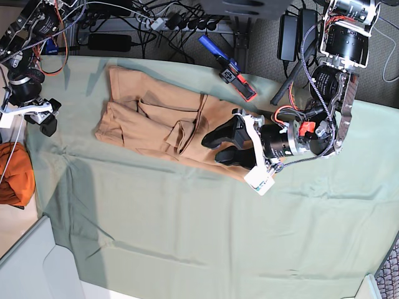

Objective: Fold the T-shirt properly
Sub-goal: 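Fold the strip end with the left gripper over onto the collar half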

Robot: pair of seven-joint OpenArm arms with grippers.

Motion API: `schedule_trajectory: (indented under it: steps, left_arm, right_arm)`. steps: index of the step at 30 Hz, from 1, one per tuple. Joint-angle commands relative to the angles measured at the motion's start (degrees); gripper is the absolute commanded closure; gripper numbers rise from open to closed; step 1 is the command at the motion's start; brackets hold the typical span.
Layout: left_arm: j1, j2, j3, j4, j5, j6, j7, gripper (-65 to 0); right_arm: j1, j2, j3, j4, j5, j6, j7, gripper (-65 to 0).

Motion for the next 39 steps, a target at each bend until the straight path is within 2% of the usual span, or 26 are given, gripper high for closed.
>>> schedule_trajectory:
  steps: [1, 4, 9, 14, 20, 25, 32, 35, 39]
  left_arm:
    - [-1.11, -0.37, -0.13, 0.92, -1.22, -0.56, -0.81, -38.4]
    - [-1.11, -1.64, -1.16, 0.92, -1.25, -0.56, -0.79, -38.4]
    - [-1.11, -4.63, -6.34, 0.92, -2.8, -0.56, -0.81, -38.4]
    - [-1.11, -7.87, -10.34, 0.92, -4.74, -0.56, -0.66, -38.4]
    - [-1.05, -10.03, -10.84, 0.92, -4.76, -0.56, -0.37, -38.4]
    - [-1.07, -11.93, -10.91, 0.92, -5.73, -0.56, -0.17, -38.4]
    - [-1.03, -12.07, -10.97, 0.92, -5.79, -0.56, 0.31, -38.4]
    - [-1.03, -12.07, -10.97, 0.92, -5.84, -0.56, 0.46, -38.4]
    - [-1.07, -12.07, -10.97, 0.92, -5.79, -0.56, 0.46, -38.4]
  right_arm:
    - [0.11, 1.09, 0.48, 0.79, 1.81, 5.49, 0.33, -38.2]
    - [-1.95, 0.94, 0.35, 0.76, 4.96, 5.53, 0.11, -38.2]
    - [-5.29, 0.07, -2.82, 0.74, 5.84, 5.51, 0.22, -38.2]
    - [-5.09, -4.07, -6.91, 0.31, 5.55, 5.53, 0.85, -38.2]
    - [-5.07, -8.59, -12.39, 0.15, 2.73, 5.51, 3.02, -38.2]
    - [-4.59, -11.23, -13.16, -0.46, 2.14, 5.51, 3.8, -38.2]
    - [-0.96, -11.28, -13.14, -9.05, 2.14, 5.51, 4.04, -38.2]
    - [-0.17, -11.32, -13.16, -10.49, 3.96, 5.55, 3.63, -38.2]
    - [-0.39, -11.3, -13.29, -10.4, 4.76, 5.55, 0.61, -38.2]
